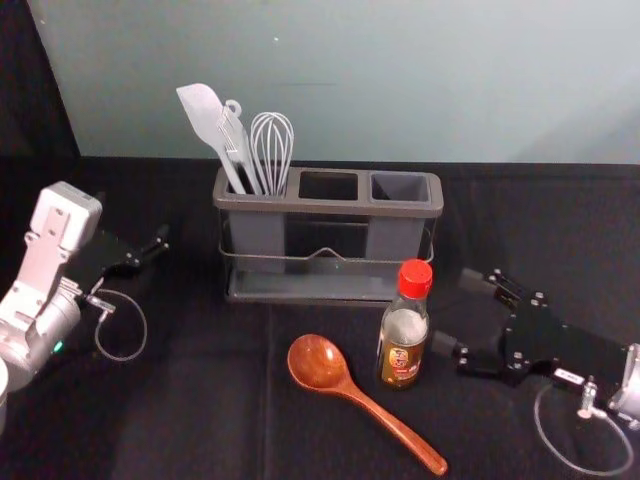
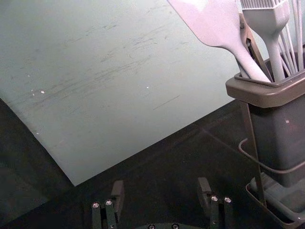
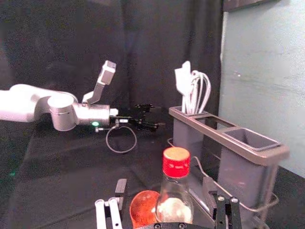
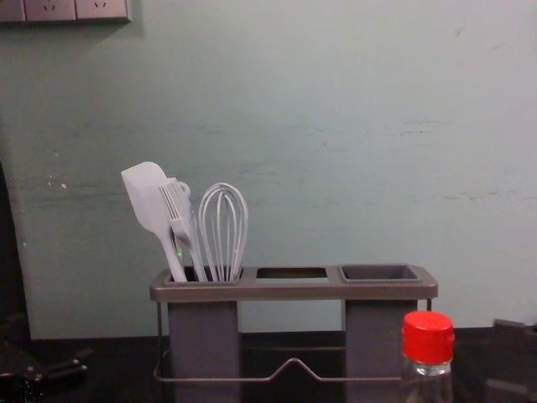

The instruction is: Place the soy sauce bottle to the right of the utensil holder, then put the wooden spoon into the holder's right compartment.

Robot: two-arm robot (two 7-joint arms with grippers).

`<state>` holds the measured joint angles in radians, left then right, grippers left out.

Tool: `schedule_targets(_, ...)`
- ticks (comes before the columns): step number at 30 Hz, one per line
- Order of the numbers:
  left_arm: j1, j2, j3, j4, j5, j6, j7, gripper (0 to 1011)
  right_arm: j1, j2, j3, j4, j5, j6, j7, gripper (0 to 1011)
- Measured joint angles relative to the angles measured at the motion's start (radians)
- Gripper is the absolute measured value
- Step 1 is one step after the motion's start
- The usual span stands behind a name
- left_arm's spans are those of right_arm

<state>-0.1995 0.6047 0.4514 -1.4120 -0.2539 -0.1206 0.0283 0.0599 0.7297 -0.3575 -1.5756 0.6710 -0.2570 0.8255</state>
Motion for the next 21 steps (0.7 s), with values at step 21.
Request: schedule_targets(21,0.000,0.000,0.000,0.000,0.000,0.000,0.000,1005,0.141,-0.070,-0.073,0.056,-0.060,0.089,-0.029,1002)
